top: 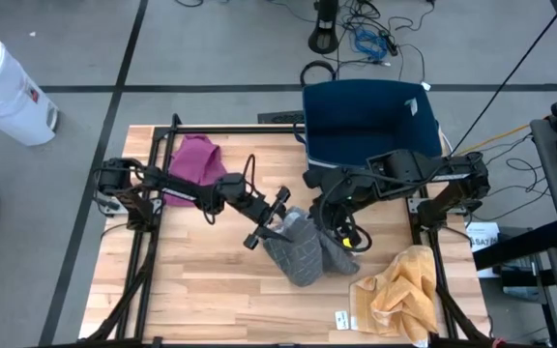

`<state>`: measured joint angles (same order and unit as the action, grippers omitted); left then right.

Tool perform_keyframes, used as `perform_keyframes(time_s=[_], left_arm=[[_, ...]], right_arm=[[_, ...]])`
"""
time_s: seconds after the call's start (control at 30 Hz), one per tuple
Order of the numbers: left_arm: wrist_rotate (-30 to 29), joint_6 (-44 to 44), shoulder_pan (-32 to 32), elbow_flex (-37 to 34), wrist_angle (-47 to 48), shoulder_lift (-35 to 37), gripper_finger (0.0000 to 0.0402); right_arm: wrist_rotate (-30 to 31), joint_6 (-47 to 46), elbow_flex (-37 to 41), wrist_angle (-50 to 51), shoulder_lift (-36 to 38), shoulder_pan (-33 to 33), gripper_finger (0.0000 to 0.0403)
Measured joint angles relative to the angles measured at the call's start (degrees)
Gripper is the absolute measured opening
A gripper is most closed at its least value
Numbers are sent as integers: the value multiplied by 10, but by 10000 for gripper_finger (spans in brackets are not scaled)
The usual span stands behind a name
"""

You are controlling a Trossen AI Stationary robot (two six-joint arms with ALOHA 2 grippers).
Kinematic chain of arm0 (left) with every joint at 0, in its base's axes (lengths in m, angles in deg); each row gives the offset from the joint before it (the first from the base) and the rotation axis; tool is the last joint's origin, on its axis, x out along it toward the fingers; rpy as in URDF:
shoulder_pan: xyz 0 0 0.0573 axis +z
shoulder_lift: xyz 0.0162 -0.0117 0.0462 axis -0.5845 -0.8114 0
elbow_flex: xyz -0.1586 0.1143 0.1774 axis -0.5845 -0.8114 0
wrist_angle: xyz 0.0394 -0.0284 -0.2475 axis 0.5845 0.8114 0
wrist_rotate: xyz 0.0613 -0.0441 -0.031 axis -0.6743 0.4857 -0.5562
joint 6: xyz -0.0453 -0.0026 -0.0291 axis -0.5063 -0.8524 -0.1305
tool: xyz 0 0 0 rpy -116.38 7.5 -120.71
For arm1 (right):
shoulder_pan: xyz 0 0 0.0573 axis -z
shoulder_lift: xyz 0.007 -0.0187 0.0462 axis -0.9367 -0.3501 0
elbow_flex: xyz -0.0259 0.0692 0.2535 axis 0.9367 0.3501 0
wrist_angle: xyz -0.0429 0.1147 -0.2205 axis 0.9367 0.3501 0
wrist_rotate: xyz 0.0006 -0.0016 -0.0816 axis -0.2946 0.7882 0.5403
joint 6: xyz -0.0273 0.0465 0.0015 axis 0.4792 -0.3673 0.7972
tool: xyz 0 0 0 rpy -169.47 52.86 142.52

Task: Fold towel
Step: Fold the gray checkered towel

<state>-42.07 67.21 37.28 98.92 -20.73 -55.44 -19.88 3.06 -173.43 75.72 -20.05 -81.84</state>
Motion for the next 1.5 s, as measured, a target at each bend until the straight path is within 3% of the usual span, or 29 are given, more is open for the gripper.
perform_keyframes(time_s=[0.43, 0.83, 1.13, 1.5], left_arm=[[11, 20, 0, 0, 38, 0, 42], [11, 13, 0, 0, 43, 0, 39], [11, 12, 0, 0, 76, 0, 39], [4, -7, 18, -1, 161, 0, 39]], right_arm=[[75, 27, -5, -28, 54, 0, 0], [89, 57, -6, -95, 143, 0, 0], [150, 36, -6, -53, 188, 0, 0], [162, 10, -6, -19, 218, 0, 0]])
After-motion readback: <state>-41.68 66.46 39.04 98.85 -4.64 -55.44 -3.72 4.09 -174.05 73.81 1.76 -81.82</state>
